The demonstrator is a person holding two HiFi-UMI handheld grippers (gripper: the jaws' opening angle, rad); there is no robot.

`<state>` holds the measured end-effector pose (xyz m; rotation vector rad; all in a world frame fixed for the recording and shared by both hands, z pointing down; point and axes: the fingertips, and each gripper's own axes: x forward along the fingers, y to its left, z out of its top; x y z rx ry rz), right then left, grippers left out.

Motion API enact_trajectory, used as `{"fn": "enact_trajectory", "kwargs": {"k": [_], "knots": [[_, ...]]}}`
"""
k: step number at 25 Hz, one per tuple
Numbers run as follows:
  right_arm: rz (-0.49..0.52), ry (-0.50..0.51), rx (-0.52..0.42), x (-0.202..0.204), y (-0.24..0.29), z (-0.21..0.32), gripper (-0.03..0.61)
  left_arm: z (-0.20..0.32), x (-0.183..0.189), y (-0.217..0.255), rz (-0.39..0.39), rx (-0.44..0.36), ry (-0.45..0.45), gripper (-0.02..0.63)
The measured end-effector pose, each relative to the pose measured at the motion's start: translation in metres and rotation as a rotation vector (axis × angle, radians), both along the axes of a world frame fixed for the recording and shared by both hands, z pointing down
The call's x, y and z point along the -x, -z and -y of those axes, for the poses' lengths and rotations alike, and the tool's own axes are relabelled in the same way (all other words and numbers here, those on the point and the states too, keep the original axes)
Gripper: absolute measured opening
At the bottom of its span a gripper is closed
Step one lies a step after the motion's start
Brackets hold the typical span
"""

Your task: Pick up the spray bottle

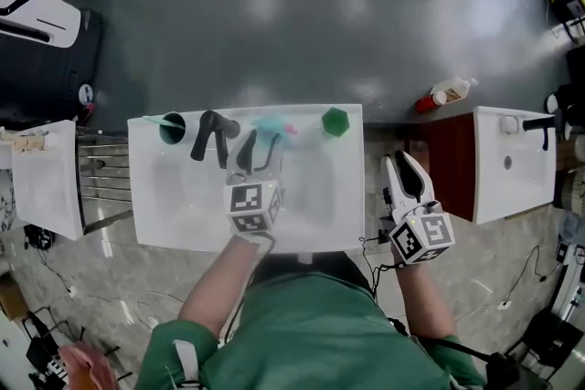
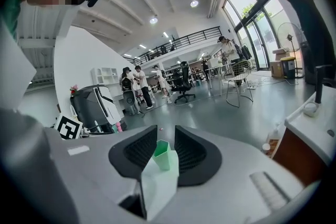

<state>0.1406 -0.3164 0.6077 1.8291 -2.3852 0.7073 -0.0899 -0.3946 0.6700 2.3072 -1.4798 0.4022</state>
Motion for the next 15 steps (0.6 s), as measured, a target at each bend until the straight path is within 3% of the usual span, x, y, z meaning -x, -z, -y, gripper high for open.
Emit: {"fn": "enact_trajectory", "kwargs": {"k": [5,15], "knots": [[0.001,-0.003,0.014,-0.002,-0.007,0.005,0.104,0.007,0.001,-0.014,0.023,0.017,0.007,0.201],[0.000,-0.018,0.019,-0.008,-0.009,0.007,0.104,0.022,-0.004,-0.013,0.019,-0.027,0.010,0.201]]}}
